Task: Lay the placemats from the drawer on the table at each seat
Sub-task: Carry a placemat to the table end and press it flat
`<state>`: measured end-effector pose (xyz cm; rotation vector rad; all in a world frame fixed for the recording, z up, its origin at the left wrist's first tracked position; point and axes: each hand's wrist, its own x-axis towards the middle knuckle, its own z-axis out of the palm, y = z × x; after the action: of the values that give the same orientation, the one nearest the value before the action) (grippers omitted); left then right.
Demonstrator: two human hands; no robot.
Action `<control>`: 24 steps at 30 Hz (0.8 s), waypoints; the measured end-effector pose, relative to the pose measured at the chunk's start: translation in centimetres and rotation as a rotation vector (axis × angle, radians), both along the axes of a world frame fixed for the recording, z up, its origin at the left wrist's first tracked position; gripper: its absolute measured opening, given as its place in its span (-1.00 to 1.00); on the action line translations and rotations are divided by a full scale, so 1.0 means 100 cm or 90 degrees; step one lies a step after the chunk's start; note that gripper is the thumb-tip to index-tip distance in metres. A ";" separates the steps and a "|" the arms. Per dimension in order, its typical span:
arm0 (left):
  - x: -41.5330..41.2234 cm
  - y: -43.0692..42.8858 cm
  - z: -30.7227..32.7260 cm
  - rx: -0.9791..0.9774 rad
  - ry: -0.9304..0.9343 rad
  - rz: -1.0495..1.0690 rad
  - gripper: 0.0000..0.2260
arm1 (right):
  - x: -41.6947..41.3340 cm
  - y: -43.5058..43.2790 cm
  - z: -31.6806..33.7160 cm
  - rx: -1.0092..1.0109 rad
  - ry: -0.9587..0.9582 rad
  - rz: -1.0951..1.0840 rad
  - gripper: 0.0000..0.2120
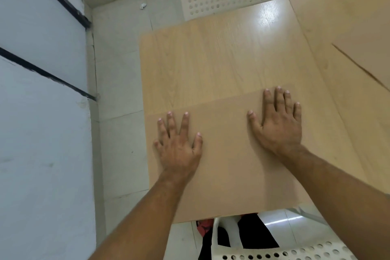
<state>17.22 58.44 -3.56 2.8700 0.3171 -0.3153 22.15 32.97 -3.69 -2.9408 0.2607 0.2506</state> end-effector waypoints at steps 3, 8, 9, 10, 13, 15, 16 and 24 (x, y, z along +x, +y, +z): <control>0.001 -0.001 0.002 0.005 -0.004 -0.001 -0.38 | 0.002 -0.013 0.001 -0.005 -0.004 -0.014 -0.19; 0.001 -0.002 0.002 0.004 -0.005 0.005 -0.38 | 0.003 -0.024 0.002 -0.006 -0.002 -0.015 -0.12; 0.001 -0.002 0.002 0.003 -0.002 0.006 -0.37 | 0.003 -0.025 0.002 -0.007 0.000 -0.011 -0.12; 0.001 -0.002 0.001 0.002 -0.001 0.006 -0.37 | 0.003 -0.025 0.002 -0.006 0.005 -0.008 -0.11; 0.001 -0.002 0.002 0.001 -0.004 0.009 -0.37 | 0.003 -0.024 0.004 0.001 0.016 -0.008 -0.10; 0.001 -0.002 0.002 -0.004 -0.005 0.009 -0.37 | -0.004 -0.024 0.008 0.008 0.016 0.005 -0.11; 0.000 -0.002 0.002 -0.008 -0.005 0.009 -0.37 | -0.011 -0.023 0.011 0.011 0.014 0.021 -0.12; -0.001 0.002 0.010 -0.024 0.008 -0.007 -0.36 | -0.107 -0.013 0.025 0.028 0.026 0.063 -0.18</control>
<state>17.16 58.63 -2.56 2.8340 0.2946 -0.3386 11.41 31.63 -1.23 -2.9104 0.1126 0.3272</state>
